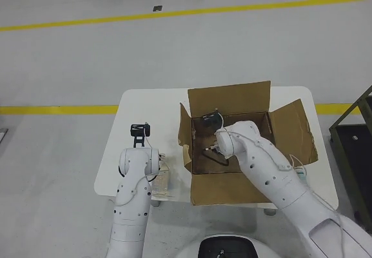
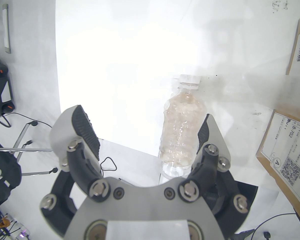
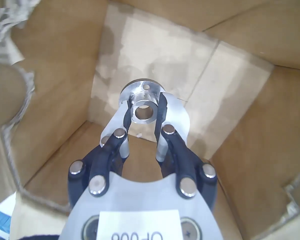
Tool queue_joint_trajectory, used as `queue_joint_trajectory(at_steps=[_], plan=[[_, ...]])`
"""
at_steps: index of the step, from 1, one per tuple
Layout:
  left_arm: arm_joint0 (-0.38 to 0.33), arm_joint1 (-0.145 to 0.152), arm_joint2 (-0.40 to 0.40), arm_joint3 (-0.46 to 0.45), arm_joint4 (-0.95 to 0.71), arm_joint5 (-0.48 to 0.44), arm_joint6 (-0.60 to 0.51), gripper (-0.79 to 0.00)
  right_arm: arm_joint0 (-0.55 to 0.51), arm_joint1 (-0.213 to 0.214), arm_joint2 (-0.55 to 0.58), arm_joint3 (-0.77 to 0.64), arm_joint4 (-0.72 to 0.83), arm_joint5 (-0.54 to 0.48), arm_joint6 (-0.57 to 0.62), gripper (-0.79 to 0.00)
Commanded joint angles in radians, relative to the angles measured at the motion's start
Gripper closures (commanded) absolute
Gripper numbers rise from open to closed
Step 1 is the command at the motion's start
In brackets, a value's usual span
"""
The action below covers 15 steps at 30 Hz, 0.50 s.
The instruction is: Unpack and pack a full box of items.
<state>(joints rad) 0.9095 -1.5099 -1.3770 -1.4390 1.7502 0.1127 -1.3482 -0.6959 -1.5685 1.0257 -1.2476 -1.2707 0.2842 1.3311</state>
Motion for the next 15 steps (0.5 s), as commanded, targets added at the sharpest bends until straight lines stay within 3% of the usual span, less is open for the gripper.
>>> queue_joint_trajectory(at_steps=[1, 4, 8, 15], plan=[[0.000, 0.000, 0.000, 0.000, 0.000, 0.000, 0.000, -0.785, -0.056, 0.021, 0.040, -0.162, -0.081, -0.024, 0.053, 0.000], [0.000, 0.000, 0.000, 0.000, 0.000, 0.000, 0.000, -0.785, -0.122, 0.043, 0.104, -0.337, -0.146, -0.061, 0.105, 0.000], [0.000, 0.000, 0.000, 0.000, 0.000, 0.000, 0.000, -0.785, -0.173, 0.060, 0.147, -0.464, -0.230, -0.123, 0.139, 0.000], [0.000, 0.000, 0.000, 0.000, 0.000, 0.000, 0.000, -0.785, -0.193, 0.065, 0.180, -0.450, -0.251, -0.139, 0.127, 0.000]])
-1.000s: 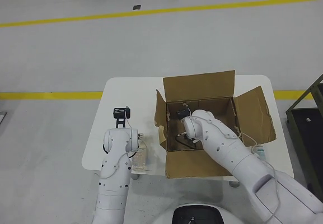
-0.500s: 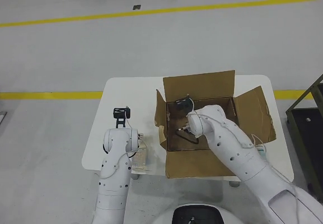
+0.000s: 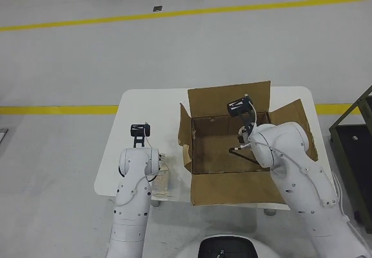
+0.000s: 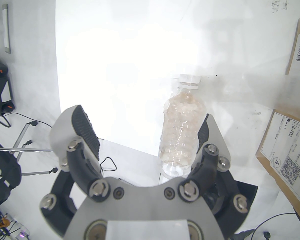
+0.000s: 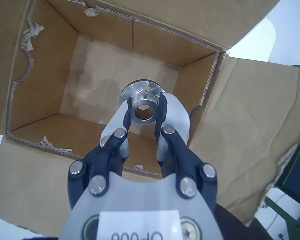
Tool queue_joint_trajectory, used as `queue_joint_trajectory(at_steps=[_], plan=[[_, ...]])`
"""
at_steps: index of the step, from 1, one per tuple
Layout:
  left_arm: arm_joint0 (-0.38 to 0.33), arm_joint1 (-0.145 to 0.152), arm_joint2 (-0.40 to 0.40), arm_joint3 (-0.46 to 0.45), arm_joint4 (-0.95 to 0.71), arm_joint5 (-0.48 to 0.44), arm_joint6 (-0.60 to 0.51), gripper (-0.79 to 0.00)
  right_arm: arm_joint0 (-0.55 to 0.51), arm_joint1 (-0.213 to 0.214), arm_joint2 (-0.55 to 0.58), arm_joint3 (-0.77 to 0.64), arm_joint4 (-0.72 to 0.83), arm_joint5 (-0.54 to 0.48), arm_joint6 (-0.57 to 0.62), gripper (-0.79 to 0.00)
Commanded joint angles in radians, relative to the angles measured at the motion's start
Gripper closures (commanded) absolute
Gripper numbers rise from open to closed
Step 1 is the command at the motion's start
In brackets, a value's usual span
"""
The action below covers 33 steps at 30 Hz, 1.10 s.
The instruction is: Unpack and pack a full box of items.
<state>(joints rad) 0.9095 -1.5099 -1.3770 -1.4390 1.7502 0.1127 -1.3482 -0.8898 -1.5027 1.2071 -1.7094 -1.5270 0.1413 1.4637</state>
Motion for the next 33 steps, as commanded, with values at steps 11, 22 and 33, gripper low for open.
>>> queue_joint_trajectory(at_steps=[11, 22, 33], plan=[[0.000, 0.000, 0.000, 0.000, 0.000, 0.000, 0.000, -0.785, -0.007, -0.001, 0.000, 0.013, 0.012, 0.002, -0.022, 0.000], [0.000, 0.000, 0.000, 0.000, 0.000, 0.000, 0.000, -0.785, -0.075, 0.012, 0.242, -0.179, 0.234, 0.079, -0.070, 0.000], [0.000, 0.000, 0.000, 0.000, 0.000, 0.000, 0.000, -0.785, -0.156, 0.030, 0.499, -0.206, 0.520, 0.153, -0.103, 0.000]])
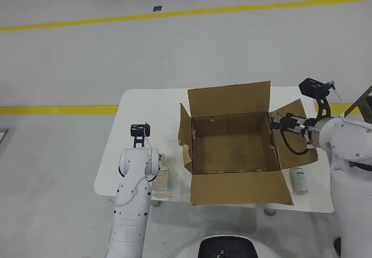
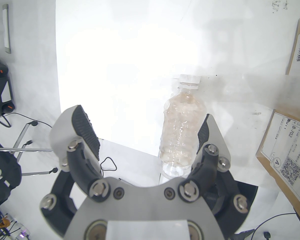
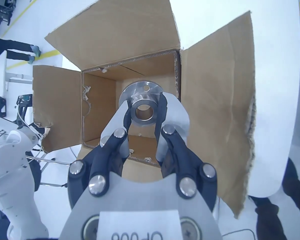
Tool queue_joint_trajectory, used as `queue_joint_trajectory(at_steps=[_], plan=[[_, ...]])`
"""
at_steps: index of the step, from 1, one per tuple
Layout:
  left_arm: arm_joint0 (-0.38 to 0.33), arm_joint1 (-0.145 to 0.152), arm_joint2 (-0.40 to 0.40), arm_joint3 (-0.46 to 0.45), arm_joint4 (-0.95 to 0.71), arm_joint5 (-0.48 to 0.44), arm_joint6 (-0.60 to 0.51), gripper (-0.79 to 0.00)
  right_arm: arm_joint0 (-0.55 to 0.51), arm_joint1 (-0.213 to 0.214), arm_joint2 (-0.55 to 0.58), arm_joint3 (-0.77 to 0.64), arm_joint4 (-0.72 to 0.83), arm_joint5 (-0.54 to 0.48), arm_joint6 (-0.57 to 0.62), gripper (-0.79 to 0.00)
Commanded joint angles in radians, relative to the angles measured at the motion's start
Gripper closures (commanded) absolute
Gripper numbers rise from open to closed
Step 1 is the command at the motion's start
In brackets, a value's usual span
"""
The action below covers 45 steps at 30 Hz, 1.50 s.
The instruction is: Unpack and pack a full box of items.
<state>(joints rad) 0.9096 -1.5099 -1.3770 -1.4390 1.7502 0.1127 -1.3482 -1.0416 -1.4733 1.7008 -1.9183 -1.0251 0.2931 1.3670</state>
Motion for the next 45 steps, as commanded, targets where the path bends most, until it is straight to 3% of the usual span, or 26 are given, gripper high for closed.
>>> queue_joint_trajectory(at_steps=[1, 8, 18, 22, 29, 45], plan=[[0.000, 0.000, 0.000, 0.000, 0.000, 0.000, 0.000, -0.785, -0.009, 0.002, 0.014, 0.006, 0.033, 0.008, -0.018, 0.000], [0.000, 0.000, 0.000, 0.000, 0.000, 0.000, 0.000, -0.785, -0.052, 0.014, 0.054, -0.061, 0.065, 0.016, -0.092, 0.000], [0.000, 0.000, 0.000, 0.000, 0.000, 0.000, 0.000, -0.785, -0.090, 0.055, 0.158, -0.179, -0.223, -0.002, 0.041, 0.000], [0.000, 0.000, 0.000, 0.000, 0.000, 0.000, 0.000, -0.785, -0.109, 0.066, 0.192, -0.140, -0.310, 0.012, 0.122, 0.000], [0.000, 0.000, 0.000, 0.000, 0.000, 0.000, 0.000, -0.785, -0.187, 0.071, 0.208, -0.034, -0.387, 0.013, 0.147, 0.000], [0.000, 0.000, 0.000, 0.000, 0.000, 0.000, 0.000, -0.785, -0.237, 0.076, 0.136, 0.185, -0.388, -0.057, 0.051, 0.000]])
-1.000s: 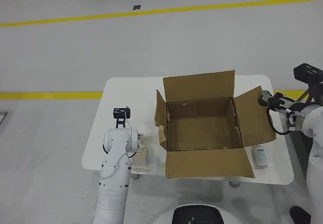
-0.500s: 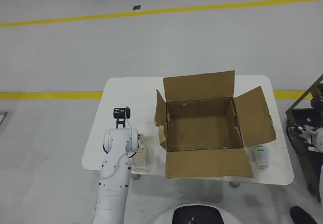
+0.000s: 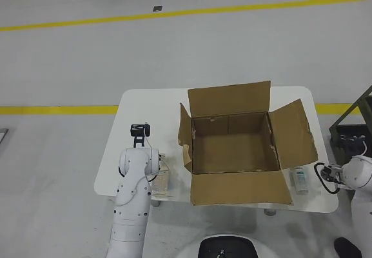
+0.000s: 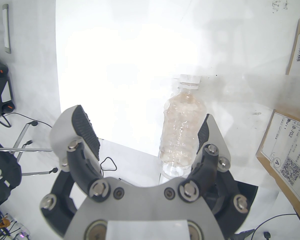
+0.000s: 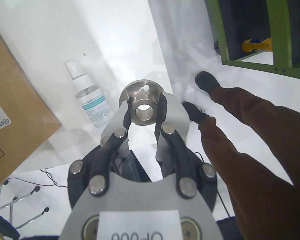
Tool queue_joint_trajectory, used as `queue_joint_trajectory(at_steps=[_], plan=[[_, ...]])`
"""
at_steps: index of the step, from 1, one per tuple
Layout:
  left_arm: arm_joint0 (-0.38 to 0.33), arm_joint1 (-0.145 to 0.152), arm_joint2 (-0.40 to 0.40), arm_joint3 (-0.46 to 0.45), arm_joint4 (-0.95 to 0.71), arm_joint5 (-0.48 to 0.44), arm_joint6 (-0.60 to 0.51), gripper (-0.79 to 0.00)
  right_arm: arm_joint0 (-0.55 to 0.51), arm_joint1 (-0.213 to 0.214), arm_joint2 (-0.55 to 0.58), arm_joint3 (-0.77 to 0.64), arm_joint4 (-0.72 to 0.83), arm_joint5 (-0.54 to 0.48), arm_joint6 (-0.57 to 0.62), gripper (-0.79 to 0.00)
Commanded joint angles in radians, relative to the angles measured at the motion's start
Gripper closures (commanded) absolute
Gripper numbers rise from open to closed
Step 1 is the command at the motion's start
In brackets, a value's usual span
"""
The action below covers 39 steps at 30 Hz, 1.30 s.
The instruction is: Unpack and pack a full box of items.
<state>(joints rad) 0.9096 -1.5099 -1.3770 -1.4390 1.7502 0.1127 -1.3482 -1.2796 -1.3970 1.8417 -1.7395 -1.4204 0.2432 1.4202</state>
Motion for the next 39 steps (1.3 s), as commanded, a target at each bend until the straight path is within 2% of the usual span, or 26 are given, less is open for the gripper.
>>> queue_joint_trajectory(at_steps=[1, 16, 18, 19, 28, 31, 33, 35, 36, 39], plan=[[0.000, 0.000, 0.000, 0.000, 0.000, 0.000, 0.000, -0.785, 0.000, 0.001, -0.010, 0.015, 0.008, -0.013, -0.006, 0.000], [0.000, 0.000, 0.000, 0.000, 0.000, 0.000, 0.000, -0.785, 0.024, 0.008, -0.066, 0.114, 0.000, -0.024, -0.028, 0.000], [0.000, 0.000, 0.000, 0.000, 0.000, 0.000, 0.000, -0.785, 0.026, 0.009, -0.071, 0.121, -0.001, -0.025, -0.027, -0.037], [0.000, 0.000, 0.000, 0.000, 0.000, 0.000, 0.000, -0.785, 0.027, 0.010, -0.073, 0.124, -0.001, -0.023, -0.027, -0.086], [0.000, 0.000, 0.000, 0.000, 0.000, 0.000, 0.000, -0.785, 0.028, 0.014, -0.089, 0.153, -0.004, -0.020, -0.027, -0.092], [0.000, 0.000, 0.000, 0.000, 0.000, 0.000, 0.000, -0.785, 0.029, 0.016, -0.090, 0.160, -0.003, -0.019, -0.029, -0.209], [0.000, 0.000, 0.000, 0.000, 0.000, 0.000, 0.000, -0.785, 0.030, 0.017, -0.091, 0.163, -0.001, -0.016, -0.030, -0.219], [0.000, 0.000, 0.000, 0.000, 0.000, 0.000, 0.000, -0.785, 0.029, 0.018, -0.091, 0.167, 0.004, -0.015, -0.030, -0.256], [0.000, 0.000, 0.000, 0.000, 0.000, 0.000, 0.000, -0.785, 0.028, 0.019, -0.092, 0.167, 0.005, -0.015, -0.031, -0.299], [0.000, 0.000, 0.000, 0.000, 0.000, 0.000, 0.000, -0.785, 0.026, 0.020, -0.092, 0.167, 0.010, -0.013, -0.030, -0.329]])
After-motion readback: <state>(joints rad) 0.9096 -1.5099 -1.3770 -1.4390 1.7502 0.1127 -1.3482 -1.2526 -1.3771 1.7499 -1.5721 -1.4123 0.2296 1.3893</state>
